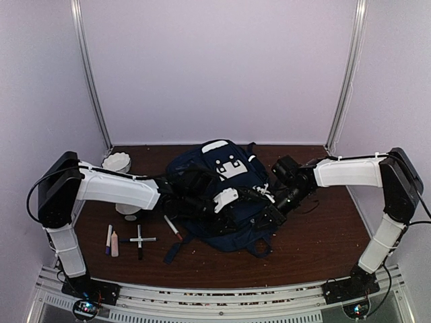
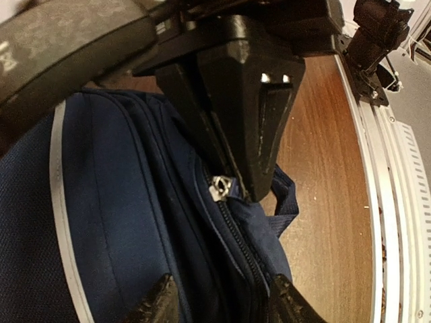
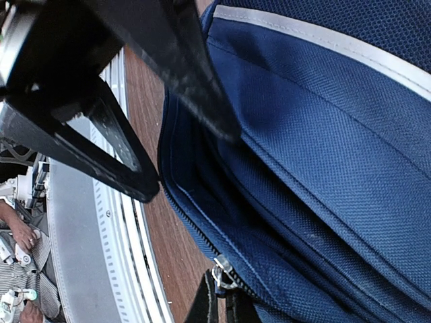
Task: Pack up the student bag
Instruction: Hold the largest pocket of the student bag.
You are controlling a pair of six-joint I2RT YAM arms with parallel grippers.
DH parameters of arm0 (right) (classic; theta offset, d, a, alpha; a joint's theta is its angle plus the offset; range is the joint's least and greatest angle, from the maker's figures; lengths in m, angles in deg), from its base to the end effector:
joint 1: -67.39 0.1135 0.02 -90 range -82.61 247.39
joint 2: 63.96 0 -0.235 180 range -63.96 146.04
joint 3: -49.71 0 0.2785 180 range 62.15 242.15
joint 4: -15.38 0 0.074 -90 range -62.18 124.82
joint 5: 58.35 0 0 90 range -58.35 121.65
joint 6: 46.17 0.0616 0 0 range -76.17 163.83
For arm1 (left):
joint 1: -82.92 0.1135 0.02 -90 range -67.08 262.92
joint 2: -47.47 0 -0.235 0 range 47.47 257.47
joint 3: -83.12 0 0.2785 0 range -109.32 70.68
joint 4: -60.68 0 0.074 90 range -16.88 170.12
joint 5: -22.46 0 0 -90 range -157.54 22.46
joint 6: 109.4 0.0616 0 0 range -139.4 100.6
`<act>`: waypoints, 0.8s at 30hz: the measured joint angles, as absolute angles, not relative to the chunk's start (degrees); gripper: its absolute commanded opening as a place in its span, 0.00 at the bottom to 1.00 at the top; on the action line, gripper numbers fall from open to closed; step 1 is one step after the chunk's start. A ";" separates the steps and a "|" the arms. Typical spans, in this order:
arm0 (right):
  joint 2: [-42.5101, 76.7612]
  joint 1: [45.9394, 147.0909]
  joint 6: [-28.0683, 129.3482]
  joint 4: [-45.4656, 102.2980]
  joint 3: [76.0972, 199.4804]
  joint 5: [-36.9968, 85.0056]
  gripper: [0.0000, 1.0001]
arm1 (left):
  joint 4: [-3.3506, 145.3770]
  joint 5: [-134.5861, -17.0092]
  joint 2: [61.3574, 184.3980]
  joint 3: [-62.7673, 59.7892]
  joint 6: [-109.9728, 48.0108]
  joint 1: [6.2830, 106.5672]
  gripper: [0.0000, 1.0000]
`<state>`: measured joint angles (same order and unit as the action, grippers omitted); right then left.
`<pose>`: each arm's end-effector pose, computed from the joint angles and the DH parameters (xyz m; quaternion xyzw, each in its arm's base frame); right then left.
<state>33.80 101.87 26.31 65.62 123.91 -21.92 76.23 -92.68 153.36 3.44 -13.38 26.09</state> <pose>0.2505 0.2321 0.1288 -0.4445 0.7665 0.4598 0.0586 0.2139 -0.3751 0.1301 0.5403 0.7138 -0.3505 0.2751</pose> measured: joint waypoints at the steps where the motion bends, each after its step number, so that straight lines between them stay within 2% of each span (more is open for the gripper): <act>1: 33.80 101.87 26.59 65.47 123.91 -22.11 0.00 | 76.28 -92.60 153.58 3.37 -13.49 25.85 0.42; 6: 33.80 101.87 27.79 64.68 123.91 -22.55 0.00 | 77.30 -92.62 154.89 0.88 -13.51 25.43 0.43; 10: 33.80 101.87 28.67 64.00 124.04 -22.64 0.00 | 78.00 -92.92 155.91 -1.52 -13.49 25.43 0.32; 16: 33.71 101.87 29.37 63.20 124.46 -22.85 0.00 | 79.03 -93.32 158.03 -4.34 -13.34 25.43 0.33; 24: 32.51 101.21 30.59 62.72 124.46 -23.10 0.00 | 80.17 -93.25 158.67 -4.82 -13.25 25.43 0.17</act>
<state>32.51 101.21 30.59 62.72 124.46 -23.10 80.17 -93.25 158.67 -4.82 -13.25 25.43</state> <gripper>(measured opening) 0.022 0.227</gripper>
